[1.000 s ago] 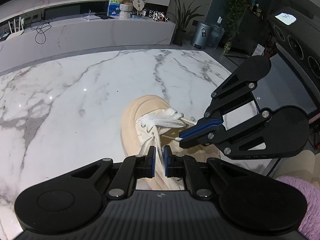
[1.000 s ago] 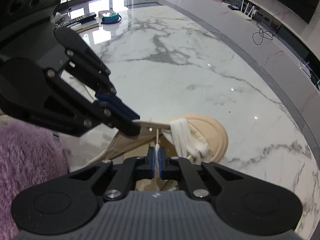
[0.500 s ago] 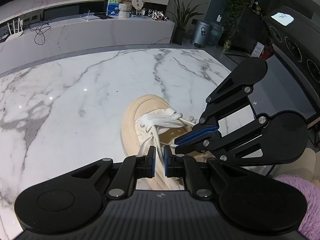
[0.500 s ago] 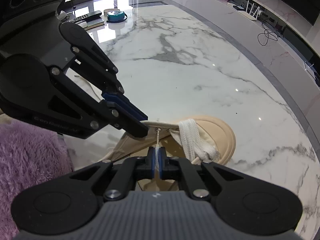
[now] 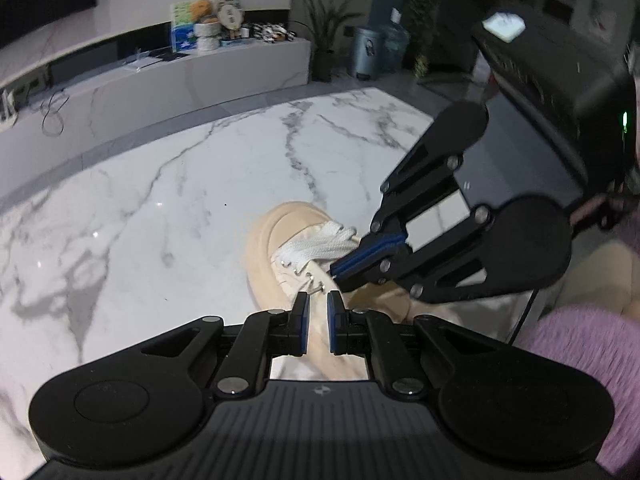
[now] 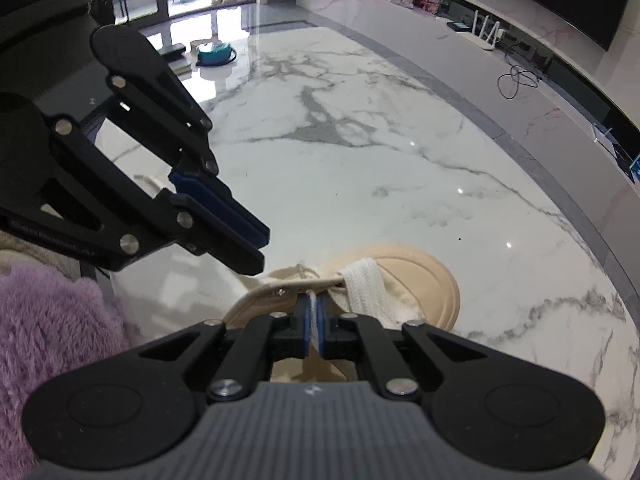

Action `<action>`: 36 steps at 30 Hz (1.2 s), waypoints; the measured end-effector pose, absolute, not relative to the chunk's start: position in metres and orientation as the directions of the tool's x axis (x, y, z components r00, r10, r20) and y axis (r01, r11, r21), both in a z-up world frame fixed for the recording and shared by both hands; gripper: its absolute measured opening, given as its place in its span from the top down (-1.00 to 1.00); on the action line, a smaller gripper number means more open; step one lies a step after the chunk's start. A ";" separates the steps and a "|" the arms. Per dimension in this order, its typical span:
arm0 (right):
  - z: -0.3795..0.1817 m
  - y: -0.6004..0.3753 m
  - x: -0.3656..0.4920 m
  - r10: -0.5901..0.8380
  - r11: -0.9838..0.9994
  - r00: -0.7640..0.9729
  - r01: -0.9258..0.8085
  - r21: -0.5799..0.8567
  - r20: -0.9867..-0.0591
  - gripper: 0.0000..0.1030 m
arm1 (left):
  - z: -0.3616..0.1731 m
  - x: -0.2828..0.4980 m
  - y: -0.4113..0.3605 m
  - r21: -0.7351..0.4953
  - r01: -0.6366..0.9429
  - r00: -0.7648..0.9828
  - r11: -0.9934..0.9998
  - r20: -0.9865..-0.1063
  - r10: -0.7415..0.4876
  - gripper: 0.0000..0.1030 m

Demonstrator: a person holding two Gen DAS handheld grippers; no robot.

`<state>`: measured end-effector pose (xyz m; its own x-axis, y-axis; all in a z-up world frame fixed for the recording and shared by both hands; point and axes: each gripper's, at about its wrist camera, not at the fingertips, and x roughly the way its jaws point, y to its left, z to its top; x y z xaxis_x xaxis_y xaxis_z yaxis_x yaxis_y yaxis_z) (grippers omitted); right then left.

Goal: Lace up shoes with both hands

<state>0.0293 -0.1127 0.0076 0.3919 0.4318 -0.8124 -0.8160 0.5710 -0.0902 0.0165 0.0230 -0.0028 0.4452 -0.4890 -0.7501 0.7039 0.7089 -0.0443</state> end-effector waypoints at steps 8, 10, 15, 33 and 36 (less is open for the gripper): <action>0.006 -0.117 0.030 0.457 0.609 0.403 -0.791 -0.051 -0.793 0.91 | -0.022 0.016 0.007 0.166 0.798 0.475 0.579 -0.765 -0.435 0.72; 0.005 -0.120 0.031 0.464 0.620 0.404 -0.784 -0.037 -0.788 0.91 | -0.024 0.015 0.001 0.202 0.816 0.476 0.541 -0.766 -0.431 0.72; 0.004 -0.122 0.032 0.477 0.633 0.403 -0.774 -0.012 -0.781 0.91 | -0.031 0.013 -0.013 0.276 0.849 0.472 0.450 -0.779 -0.413 0.72; 0.009 -0.148 0.011 0.485 0.767 0.525 -0.640 0.051 -0.700 0.49 | -0.023 0.008 -0.008 0.267 0.819 0.483 0.509 -0.799 -0.358 0.99; 0.010 -0.161 0.000 0.455 0.813 0.562 -0.579 0.065 -0.691 0.15 | -0.010 0.009 0.010 0.221 0.792 0.477 0.569 -0.806 -0.351 0.99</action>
<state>-0.0003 -0.1614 0.0100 0.5616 0.4549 -0.6911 -0.5790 0.8128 0.0645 0.0094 0.0100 -0.0095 0.4769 -0.3506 -0.8060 0.7920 0.5691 0.2210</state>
